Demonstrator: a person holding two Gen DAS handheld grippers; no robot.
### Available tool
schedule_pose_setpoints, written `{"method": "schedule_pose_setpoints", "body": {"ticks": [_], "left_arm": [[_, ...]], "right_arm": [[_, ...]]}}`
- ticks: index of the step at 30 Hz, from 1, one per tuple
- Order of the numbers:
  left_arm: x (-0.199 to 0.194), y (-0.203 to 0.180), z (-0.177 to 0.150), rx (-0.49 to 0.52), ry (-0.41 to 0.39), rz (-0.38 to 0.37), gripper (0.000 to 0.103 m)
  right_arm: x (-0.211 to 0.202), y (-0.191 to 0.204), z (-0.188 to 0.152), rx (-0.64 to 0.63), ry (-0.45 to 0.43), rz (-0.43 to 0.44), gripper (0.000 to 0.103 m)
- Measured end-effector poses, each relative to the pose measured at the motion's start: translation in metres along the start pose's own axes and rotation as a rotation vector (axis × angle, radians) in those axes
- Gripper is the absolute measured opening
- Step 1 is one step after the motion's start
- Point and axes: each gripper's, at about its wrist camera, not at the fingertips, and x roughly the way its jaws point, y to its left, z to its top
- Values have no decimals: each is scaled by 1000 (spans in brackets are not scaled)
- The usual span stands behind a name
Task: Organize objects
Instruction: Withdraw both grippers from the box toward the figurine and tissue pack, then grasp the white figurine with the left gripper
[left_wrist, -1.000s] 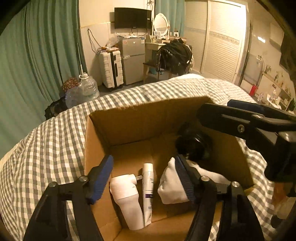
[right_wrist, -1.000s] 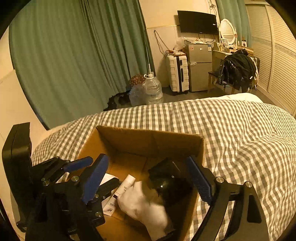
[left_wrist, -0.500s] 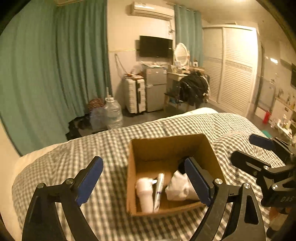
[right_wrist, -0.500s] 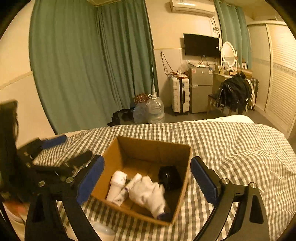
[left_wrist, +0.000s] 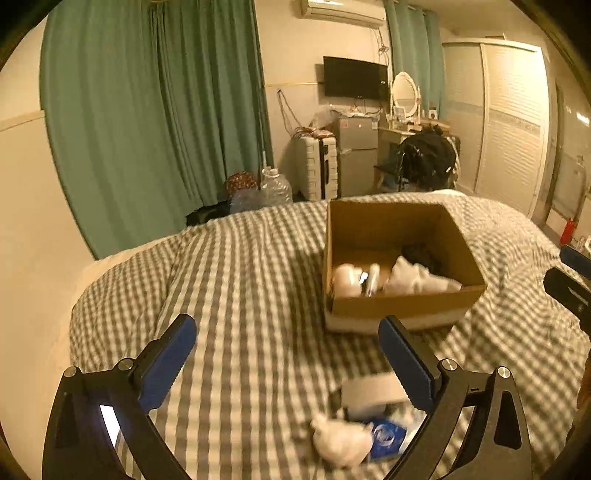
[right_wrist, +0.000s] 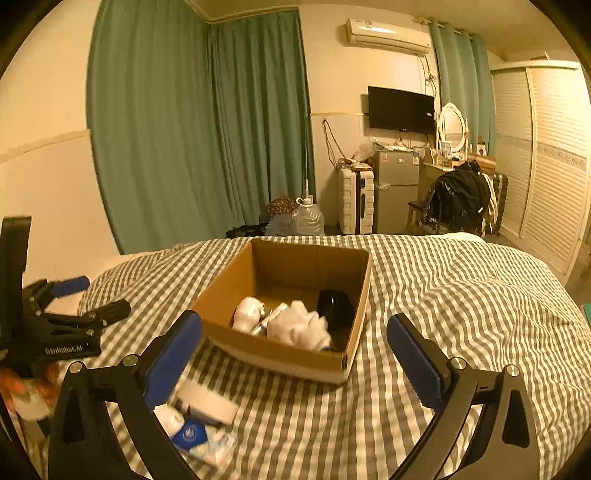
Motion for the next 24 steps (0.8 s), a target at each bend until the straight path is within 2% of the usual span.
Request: {"method": "schedule_pose_setpoints", "body": {"ticks": [3,6,11,16,20,24], "left_arm": [[0,2,-24,-8,41,12,102],[12,-2,-51,10,102,38,102],[35,-19,-84,47,205,-11,102],[62,-35,-102,82,290,-32,102],[71,-44,-108,111,304,-23,102],[70,-46,-109,111,298,-26,102]], "right_arm": [[-2,5,-22,-11,14,-1,101],[6,9,-47,6,77,13,101],[30,12,-71,24,194,24,101],[45,16,-81,12,242,9,101],[56,17,-88,9,287,7,101],[58,19,-91,11,294,-7,101]]}}
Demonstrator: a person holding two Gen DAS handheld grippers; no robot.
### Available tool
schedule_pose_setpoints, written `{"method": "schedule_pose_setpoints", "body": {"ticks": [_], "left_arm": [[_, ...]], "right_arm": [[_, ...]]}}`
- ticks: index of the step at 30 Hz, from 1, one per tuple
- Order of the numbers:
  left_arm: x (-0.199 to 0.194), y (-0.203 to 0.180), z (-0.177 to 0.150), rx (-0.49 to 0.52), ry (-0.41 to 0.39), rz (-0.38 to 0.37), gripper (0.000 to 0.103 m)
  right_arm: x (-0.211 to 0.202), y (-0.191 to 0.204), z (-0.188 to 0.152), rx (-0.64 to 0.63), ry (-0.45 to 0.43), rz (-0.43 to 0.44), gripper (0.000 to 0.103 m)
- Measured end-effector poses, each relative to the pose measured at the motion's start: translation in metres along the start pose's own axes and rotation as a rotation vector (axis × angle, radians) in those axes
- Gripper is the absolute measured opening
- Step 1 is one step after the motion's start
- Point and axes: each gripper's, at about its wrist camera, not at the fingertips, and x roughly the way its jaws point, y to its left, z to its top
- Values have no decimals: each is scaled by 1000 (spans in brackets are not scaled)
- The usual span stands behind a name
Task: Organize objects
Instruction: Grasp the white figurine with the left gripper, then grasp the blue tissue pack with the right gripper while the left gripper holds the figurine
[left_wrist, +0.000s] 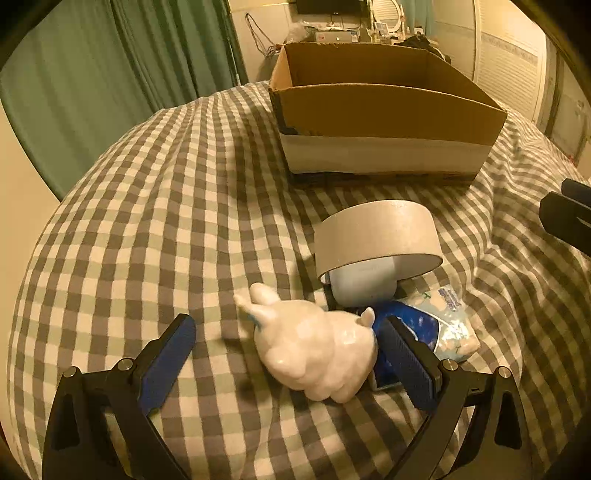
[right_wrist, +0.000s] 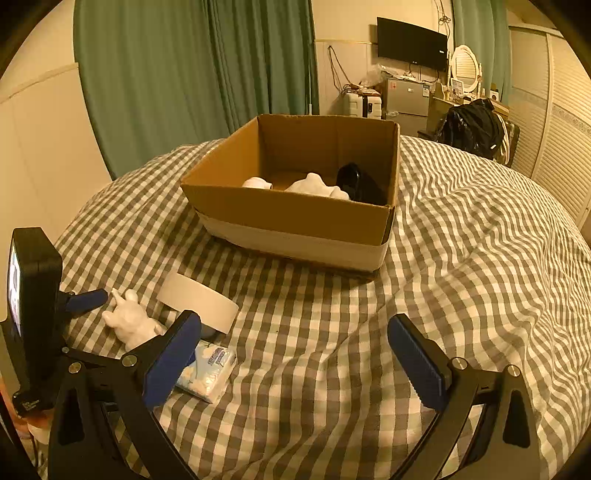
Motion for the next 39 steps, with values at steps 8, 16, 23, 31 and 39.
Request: {"method": "schedule_pose_setpoints", "body": {"ticks": [8,16,23,31,39], "left_arm": [[-8,1,0,-41,11,-80,65],[-57,27,3,-104,-84,-10,65],[-56,46,7,-95,-106,38,65],[-41,49,5,-96,-78,39,65],[-42,51,4,-104,-72,30,65]], "right_arm": [[1,-5,-1,47,1,-17,101],[8,8,-5,17,21,-10,101],[33,42,-16,-29,126,55,101],[69,93,-37,-139,224,60,101],[76,95,-48,-131,250,84,85]]}}
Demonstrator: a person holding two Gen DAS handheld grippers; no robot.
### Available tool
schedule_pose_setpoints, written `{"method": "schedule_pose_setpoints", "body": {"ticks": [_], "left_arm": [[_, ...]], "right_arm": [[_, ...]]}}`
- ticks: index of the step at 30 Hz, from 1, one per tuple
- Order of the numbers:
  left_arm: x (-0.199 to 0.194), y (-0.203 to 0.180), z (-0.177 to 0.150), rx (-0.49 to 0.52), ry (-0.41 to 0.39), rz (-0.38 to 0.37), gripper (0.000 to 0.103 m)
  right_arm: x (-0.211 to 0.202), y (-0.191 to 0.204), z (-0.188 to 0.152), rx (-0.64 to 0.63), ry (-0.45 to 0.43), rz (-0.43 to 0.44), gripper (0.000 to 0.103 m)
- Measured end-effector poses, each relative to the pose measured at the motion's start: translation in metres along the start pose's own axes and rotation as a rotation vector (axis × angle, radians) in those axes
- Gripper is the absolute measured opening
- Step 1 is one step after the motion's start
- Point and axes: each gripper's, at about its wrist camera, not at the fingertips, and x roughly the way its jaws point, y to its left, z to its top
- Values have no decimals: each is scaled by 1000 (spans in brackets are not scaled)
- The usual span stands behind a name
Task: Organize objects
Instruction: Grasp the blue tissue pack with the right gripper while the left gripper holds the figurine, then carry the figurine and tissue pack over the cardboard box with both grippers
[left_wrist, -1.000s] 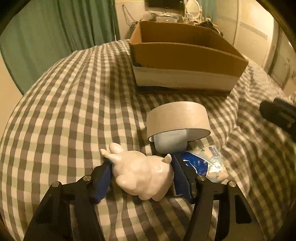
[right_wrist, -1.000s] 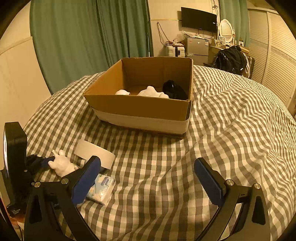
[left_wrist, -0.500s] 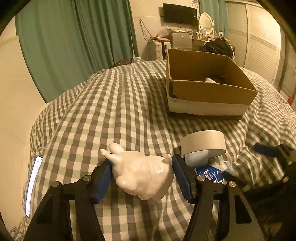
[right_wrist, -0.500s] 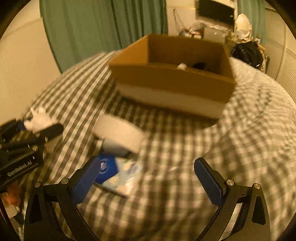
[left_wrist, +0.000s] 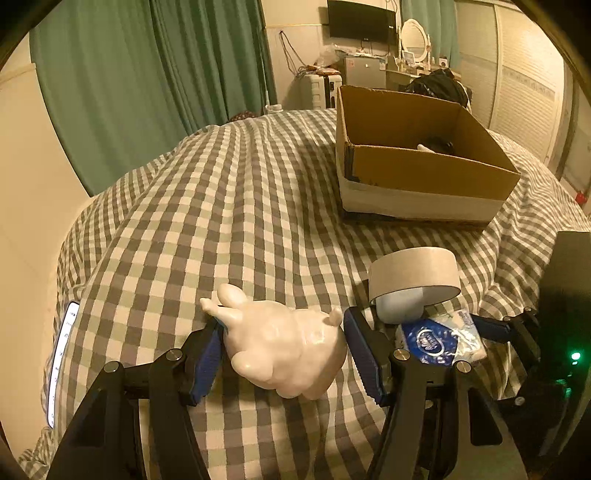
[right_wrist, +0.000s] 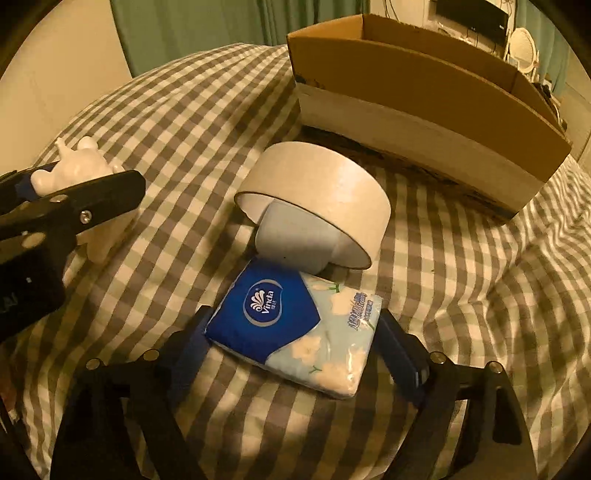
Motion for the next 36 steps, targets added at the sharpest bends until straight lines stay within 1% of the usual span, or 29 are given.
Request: {"method": "schedule_pose_setpoints", "body": {"ticks": [3,6,8,14,17,20,24,27,30,34,36], "left_arm": [[-4,1,-2,-11,3,7,65],[-11,-1,-4,-9,12,14,65],[-20,-4,-8,-3,9,8,65],[-51,-11,-11,4,-15,-15,65],[-70,-16,-8,12,-46,-28,65],[-85,-20,-4,22,-71,-39,65],[-100,-24,2,29,-98,-51,65],[-110,-24,12,32,-121,-72,65],[-119,-24,25,31,-148,-96,65],[-126,-23,55,32,-201,-121,65],[-128,-25,68,37,-230,-124,65]], "right_arm": [[-9,-2,-2,8,-26,-9,84],[-23,-2,-5,7,-62,-40,84],[-37,-5,-1,4,-89,-61,84],[-83,-8,-9,16,-187,-109,84],[-111,-15,-18,67,-228,-104,84],[-130,-25,-22,128,-253,-65,84],[-161,-27,-30,137,-288,-71,84],[-182,-28,-25,139,-331,-69,84],[-202,-25,-16,111,-374,-85,84],[-220,-25,10,65,-419,-108,84],[-232,-30,24,57,-448,-102,84]]}}
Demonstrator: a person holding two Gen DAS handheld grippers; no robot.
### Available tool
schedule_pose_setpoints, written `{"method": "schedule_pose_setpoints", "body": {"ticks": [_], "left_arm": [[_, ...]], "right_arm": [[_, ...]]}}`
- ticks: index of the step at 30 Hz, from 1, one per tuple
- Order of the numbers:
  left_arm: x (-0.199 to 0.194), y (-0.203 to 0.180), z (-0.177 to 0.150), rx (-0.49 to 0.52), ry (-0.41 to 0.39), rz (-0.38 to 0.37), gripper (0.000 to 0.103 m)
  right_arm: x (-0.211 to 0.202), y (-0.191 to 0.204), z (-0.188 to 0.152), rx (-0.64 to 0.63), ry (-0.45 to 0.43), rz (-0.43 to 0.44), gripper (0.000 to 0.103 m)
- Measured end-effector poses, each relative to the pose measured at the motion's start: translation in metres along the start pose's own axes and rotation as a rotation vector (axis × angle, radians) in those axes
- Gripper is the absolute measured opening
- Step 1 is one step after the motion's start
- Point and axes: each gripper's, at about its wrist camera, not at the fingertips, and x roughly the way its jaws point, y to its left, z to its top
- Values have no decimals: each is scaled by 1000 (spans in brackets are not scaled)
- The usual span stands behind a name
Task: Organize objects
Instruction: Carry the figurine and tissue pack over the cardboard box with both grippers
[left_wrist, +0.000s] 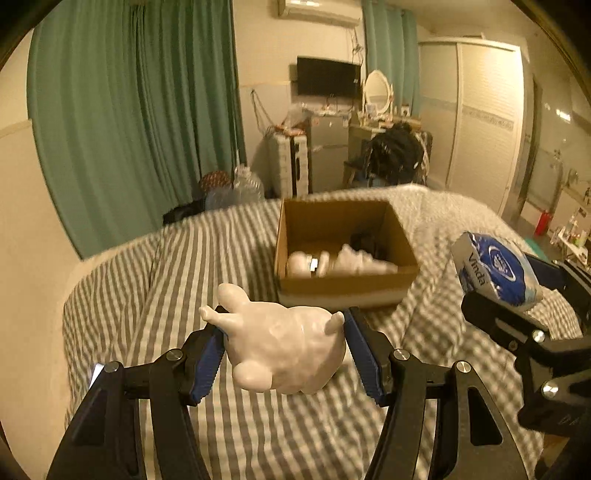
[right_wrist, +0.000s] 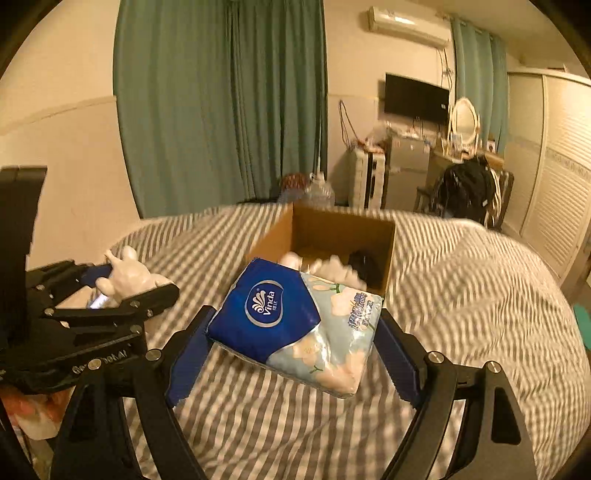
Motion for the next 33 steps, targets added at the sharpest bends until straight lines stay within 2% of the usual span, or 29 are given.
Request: {"method": "schedule_pose_setpoints", "body": {"ticks": [9,13,17,19,23,26,30,33], "left_arm": [[39,-3,71,5,-88,-41,65],[74,-4,104,16,-104,-46,65],[111,4,140,-2,-94,-89,65],[127,6,157,-1,-113,-95,65],[155,9,169,-4,-147,-94,65],[178,10,165,-1,-148,-112,65],[209,8,155,-7,-81,-135,64],[233,-1,142,12,-13,-155,64]], "right_arm": [[16,-20,77,-25,-80,3,84],[38,-31,108,-23,-94,14,84],[70,-42,142,-28,-112,-13,84],[84,-47,156,-19,-120,-19,84],[114,-58,179,1,-134,-29,84],[145,-67,190,38,-139,-35,84],[186,-83,181,96,-108,-27,84],[214,-93,156,138,-44,-1,84]]}}
